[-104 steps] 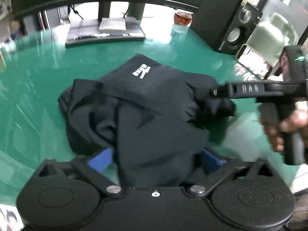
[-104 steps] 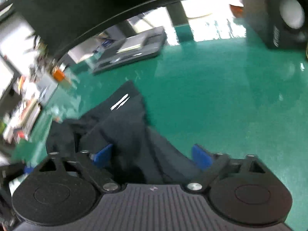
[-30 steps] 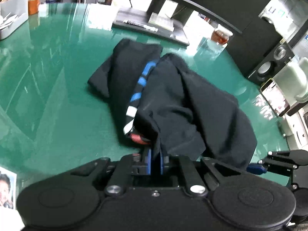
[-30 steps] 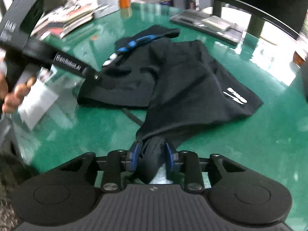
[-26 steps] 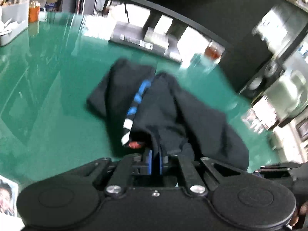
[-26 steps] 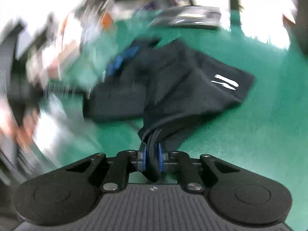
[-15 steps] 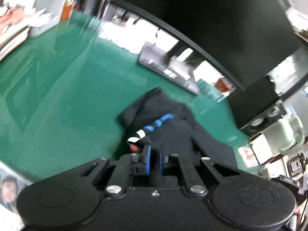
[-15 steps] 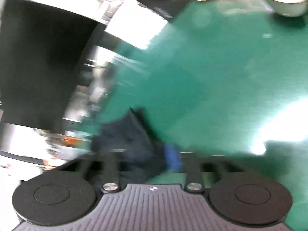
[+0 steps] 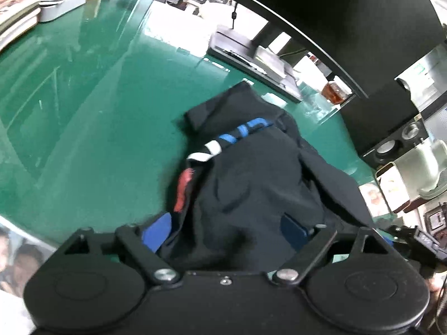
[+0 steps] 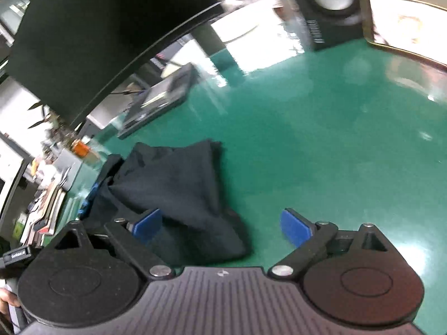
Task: Fold clothes
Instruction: 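Grasp the garment edge with the right gripper while the left gripper grasps cloth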
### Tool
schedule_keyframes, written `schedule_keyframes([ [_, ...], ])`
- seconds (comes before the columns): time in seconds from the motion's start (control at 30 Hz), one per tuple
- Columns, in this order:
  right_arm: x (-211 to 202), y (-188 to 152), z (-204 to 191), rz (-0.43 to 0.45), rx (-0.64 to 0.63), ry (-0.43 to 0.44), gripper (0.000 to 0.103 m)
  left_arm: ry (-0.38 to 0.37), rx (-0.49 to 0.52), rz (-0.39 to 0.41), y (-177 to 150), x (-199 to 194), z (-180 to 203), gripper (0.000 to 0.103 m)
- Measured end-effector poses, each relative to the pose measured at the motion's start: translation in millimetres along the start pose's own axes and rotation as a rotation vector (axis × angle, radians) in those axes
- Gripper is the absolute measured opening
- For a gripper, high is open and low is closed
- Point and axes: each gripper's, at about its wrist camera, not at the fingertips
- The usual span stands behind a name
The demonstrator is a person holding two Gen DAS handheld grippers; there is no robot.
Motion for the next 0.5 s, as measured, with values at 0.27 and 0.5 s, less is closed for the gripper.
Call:
schedule_keyframes([
  [0.27,2,7,20,-0.053,0.209,0.054,0.023,-0.138,-0.048,-0.025,12,2,22,0.009],
  [0.5,-56,-36,39,-0.101,0.334,0.054,0.021,-0.069,-0.083,-0.158,-10,-7,0,0.009],
])
Point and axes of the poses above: each gripper's, at about its wrist camera, not at the fingertips, and x roughly the way its jaws point, z to its right, y to its top, and after that the axes turned 14 degrees about -x, right-handed
